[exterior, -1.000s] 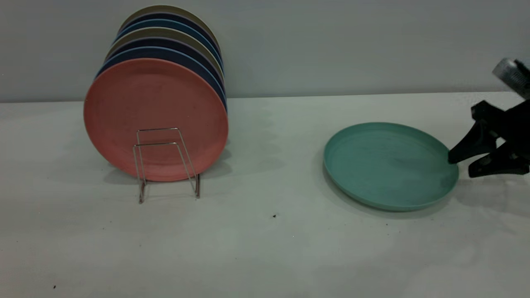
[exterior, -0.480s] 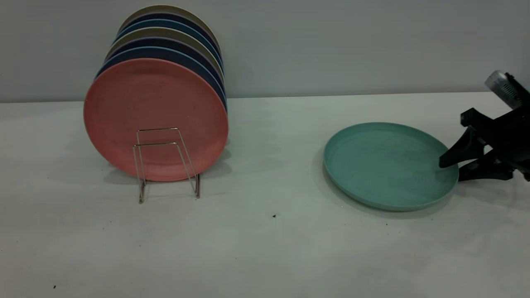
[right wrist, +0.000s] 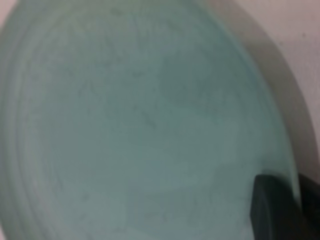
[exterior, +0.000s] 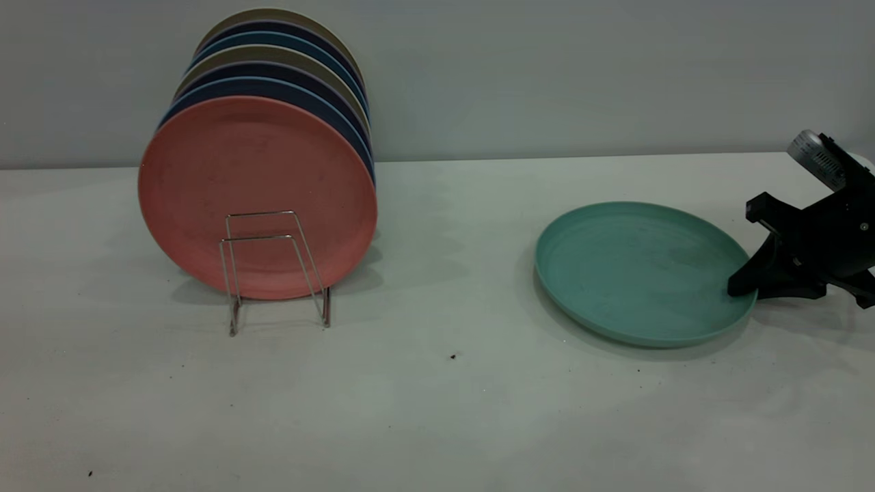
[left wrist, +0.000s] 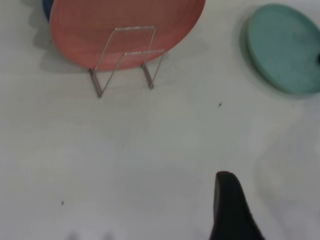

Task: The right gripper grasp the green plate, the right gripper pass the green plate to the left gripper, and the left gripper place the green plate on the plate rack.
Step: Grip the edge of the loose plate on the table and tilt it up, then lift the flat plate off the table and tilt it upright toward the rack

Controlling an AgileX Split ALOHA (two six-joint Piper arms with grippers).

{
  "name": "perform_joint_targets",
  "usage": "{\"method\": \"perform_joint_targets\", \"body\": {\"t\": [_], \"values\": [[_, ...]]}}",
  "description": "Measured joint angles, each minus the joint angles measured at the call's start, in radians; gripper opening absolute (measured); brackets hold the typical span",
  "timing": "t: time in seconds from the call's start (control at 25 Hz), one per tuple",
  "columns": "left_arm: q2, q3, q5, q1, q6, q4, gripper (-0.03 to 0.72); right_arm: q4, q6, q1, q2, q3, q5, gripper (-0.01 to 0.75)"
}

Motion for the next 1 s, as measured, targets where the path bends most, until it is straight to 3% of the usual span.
{"method": "perform_joint_targets", "body": {"t": [0.24,0.44,0.76,1.0], "values": [[0.122,0.000,-0.034,0.000,0.022,-0.071,0.446,-0.147,0.040,0.013,-0.049,0.000,-0.008,0.013],[0.336,-0.028,-0.036,0.000,0.120,-0.166,0.446,-0.328,0.086,0.080,-0.164,0.000,-0.029,0.013],[0.671,-0.222,-0.030,-0.005,0.288,-0.302,0.446,-0.358,0.093,0.191,-0.236,0.000,-0.018,0.013],[0.853,-0.284,-0.051,-0.090,0.394,-0.393,0.446,-0.361,0.093,0.260,-0.237,0.000,0.057,0.013]]}}
